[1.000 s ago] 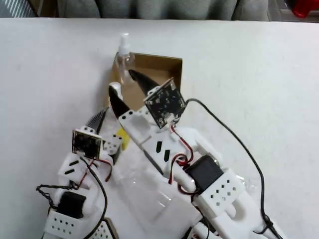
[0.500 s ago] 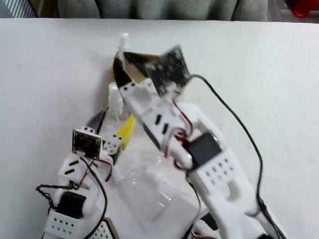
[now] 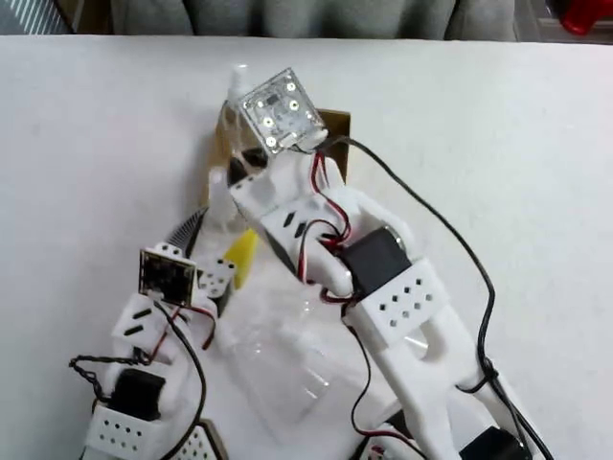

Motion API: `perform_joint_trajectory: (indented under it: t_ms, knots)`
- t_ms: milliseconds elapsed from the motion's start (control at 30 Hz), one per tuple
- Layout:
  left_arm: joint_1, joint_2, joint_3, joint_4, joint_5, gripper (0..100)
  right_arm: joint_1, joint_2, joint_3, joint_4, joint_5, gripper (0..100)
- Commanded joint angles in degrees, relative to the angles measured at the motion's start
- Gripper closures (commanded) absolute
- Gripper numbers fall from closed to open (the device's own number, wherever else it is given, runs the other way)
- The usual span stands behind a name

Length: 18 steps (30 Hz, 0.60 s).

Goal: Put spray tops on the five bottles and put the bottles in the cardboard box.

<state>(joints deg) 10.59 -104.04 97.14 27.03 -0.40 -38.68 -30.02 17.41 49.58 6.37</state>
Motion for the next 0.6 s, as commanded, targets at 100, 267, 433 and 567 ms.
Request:
perform_joint_trajectory:
  t_ms: [100,267,433,567]
  knots:
    - [-0.48,-0.57,-0.18,0.44,0.09,98,2.59,-1.19,-3.43,2.24,7.65,98.1]
    - [-0.48,-0.57,-0.18,0.44,0.09,98,6.37,-4.79,-3.43,1.27,7.65,97.8]
    - [-0.57,-0.57,-0.18,0.09,0.18,98,11.74,-7.60,-0.44,4.26,7.30,98.1]
    - [-3.30,-0.66,-0.70,0.00,0.53,98,15.96,-11.12,10.46,8.57,-0.09,98.2]
